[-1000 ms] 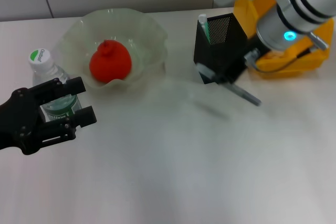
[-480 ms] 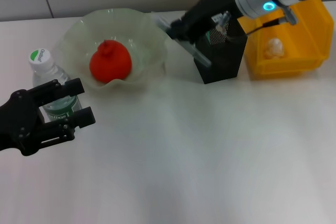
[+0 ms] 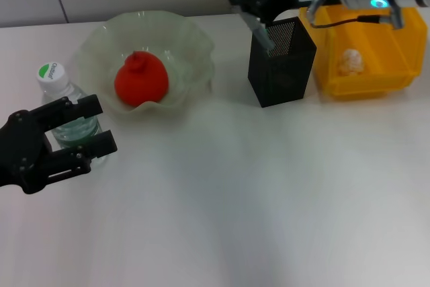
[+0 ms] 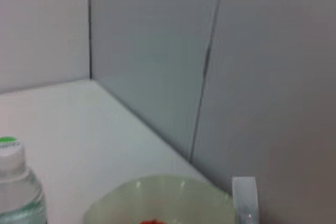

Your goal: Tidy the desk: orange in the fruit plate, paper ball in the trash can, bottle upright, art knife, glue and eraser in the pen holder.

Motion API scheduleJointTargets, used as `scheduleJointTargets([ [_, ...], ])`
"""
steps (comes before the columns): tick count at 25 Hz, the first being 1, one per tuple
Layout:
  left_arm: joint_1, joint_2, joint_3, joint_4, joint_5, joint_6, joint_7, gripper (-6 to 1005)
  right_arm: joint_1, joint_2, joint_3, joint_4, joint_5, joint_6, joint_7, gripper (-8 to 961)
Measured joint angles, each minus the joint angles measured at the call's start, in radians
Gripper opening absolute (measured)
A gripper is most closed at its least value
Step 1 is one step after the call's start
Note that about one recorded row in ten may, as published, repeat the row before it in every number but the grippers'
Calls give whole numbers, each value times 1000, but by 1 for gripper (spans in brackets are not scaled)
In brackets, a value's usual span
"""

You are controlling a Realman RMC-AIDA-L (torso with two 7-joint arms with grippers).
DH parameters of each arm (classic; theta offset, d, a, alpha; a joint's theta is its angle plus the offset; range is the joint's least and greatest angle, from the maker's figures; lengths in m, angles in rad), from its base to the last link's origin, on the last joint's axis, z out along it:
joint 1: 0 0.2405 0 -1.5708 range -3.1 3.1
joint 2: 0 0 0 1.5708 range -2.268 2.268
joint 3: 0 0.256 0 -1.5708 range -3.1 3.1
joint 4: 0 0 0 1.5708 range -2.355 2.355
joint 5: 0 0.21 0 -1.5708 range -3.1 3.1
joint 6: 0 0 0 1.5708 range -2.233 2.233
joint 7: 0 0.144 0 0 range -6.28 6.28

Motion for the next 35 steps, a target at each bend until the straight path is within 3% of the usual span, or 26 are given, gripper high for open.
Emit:
scheduleJointTargets([
  [6, -5, -1, -1, -6, 1, 0, 0, 789, -88, -1, 37, 47, 266, 34, -268, 119],
  [12, -6, -1, -1, -8, 1, 0, 0, 790, -84, -2, 95, 172, 415, 38, -458, 119],
  [16, -3, -3, -1, -10, 1, -4, 0, 790, -62, -3, 140, 322, 558, 40, -677, 120],
  [26, -6, -3, -3, -21, 1, -11, 0, 790, 34, -5, 275, 562, 582, 42, -885, 118],
  [35, -9, 0, -2, -24, 1, -27, 0, 790, 53, -7, 290, 643, 583, 93, -922, 117],
])
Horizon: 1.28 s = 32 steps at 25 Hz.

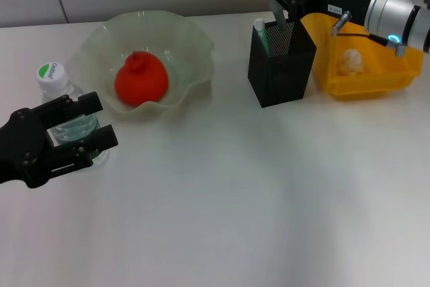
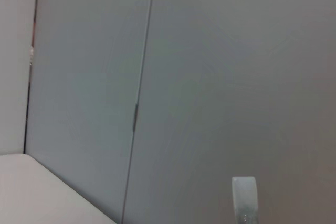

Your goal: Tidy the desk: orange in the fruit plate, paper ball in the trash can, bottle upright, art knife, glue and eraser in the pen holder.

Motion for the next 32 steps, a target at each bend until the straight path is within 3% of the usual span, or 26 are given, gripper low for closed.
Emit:
scheduleJointTargets([
  [32, -2, -1, 0, -1, 0, -7, 3, 790, -9, -2, -3, 55, -8, 78, 8, 116],
])
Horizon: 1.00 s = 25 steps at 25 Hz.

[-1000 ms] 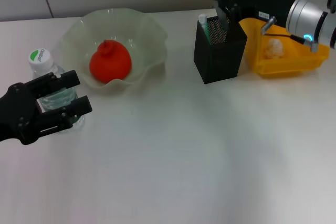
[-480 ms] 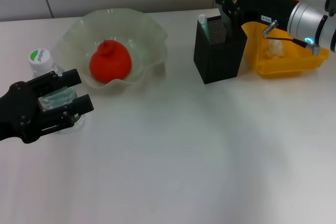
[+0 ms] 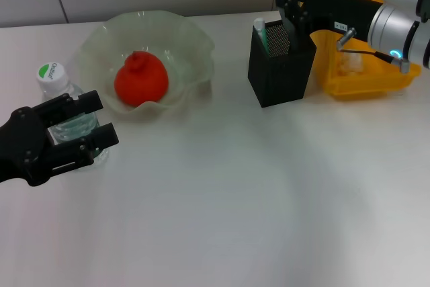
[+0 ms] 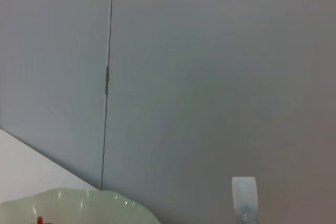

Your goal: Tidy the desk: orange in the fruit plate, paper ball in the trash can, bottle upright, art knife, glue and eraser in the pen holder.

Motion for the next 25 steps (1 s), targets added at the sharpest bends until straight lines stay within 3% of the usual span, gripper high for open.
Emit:
scheduleJointTargets([
  [8, -1, -1, 0, 0, 0, 1, 0, 790, -3, -2, -5, 0, -5, 3, 40, 117],
  [25, 2, -3, 5, 0, 0, 10, 0, 791, -8, -5, -6, -3, -85, 10, 127, 287],
])
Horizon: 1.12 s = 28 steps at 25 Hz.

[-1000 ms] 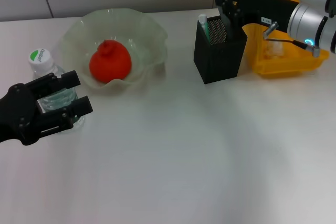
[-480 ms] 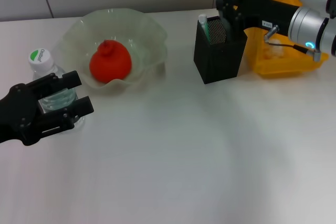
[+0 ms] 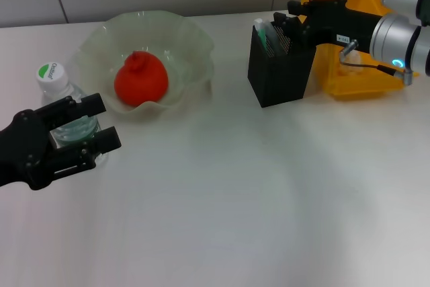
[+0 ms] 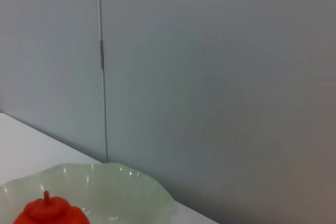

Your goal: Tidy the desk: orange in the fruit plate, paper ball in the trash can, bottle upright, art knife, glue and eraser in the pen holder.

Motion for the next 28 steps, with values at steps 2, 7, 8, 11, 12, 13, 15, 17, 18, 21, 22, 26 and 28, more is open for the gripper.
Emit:
scheduleJointTargets([
  [2, 2, 0, 1, 0, 0, 1, 0, 791, -6, 3, -2, -17, -1, -7, 11, 326],
  [7, 5, 0, 1, 0, 0, 1, -1, 791, -44, 7, -63, -123, -14, -28, 128, 329],
  [8, 6, 0, 2, 0, 0, 1, -1, 791, -67, 7, -105, -187, -31, -45, 200, 329],
  [11, 6, 0, 2, 0, 0, 1, -1, 791, -92, 9, -132, -259, -55, -77, 255, 331],
  [12, 6, 0, 2, 0, 0, 1, -1, 791, -103, 10, -143, -298, -67, -100, 281, 331],
  [13, 6, 0, 2, 0, 0, 1, -1, 791, -125, 10, -158, -357, -82, -159, 339, 332],
  [15, 7, 0, 3, 0, 0, 6, -1, 791, -132, 9, -161, -385, -91, -200, 370, 333],
  [17, 7, 0, 3, 0, 0, 6, -1, 791, -146, 7, -152, -439, -115, -291, 427, 334],
  [18, 7, 0, 4, 0, 3, 22, -1, 791, -159, 7, -134, -490, -134, -388, 471, 334],
  [21, 7, 0, 4, 2, 5, 29, -1, 791, -169, 8, -113, -542, -155, -496, 512, 336],
  [22, 9, 0, 0, 6, 7, 33, -1, 791, -174, 9, -97, -569, -169, -562, 534, 364],
  [26, 12, 5, 4, 6, 12, 37, -10, 791, -194, 11, -44, -639, -206, -770, 576, 474],
  [28, 12, 11, 8, 2, 31, 53, -15, 791, -222, 15, -19, -680, -208, -880, 581, 524],
])
